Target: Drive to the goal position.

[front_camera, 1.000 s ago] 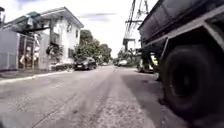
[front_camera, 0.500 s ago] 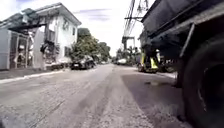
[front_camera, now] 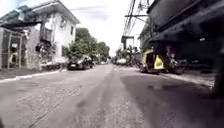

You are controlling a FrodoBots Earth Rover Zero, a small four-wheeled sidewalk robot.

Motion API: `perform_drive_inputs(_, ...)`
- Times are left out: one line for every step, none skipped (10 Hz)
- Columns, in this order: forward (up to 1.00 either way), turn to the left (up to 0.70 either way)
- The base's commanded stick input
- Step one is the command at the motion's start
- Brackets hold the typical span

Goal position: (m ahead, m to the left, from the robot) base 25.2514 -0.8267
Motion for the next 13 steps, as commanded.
perform_drive_inputs(1.0,0.0)
perform_drive_inputs(1.0,0.0)
perform_drive_inputs(1.0,0.0)
perform_drive_inputs(1.0,0.0)
perform_drive_inputs(1.0,0.0)
perform_drive_inputs(1.0,0.0)
perform_drive_inputs(1.0,0.0)
perform_drive_inputs(1.0,0.0)
perform_drive_inputs(1.0,0.0)
perform_drive_inputs(1.0,0.0)
perform_drive_inputs(1.0,0.0)
perform_drive_inputs(1.0,0.0)
perform_drive_inputs(1.0,0.0)
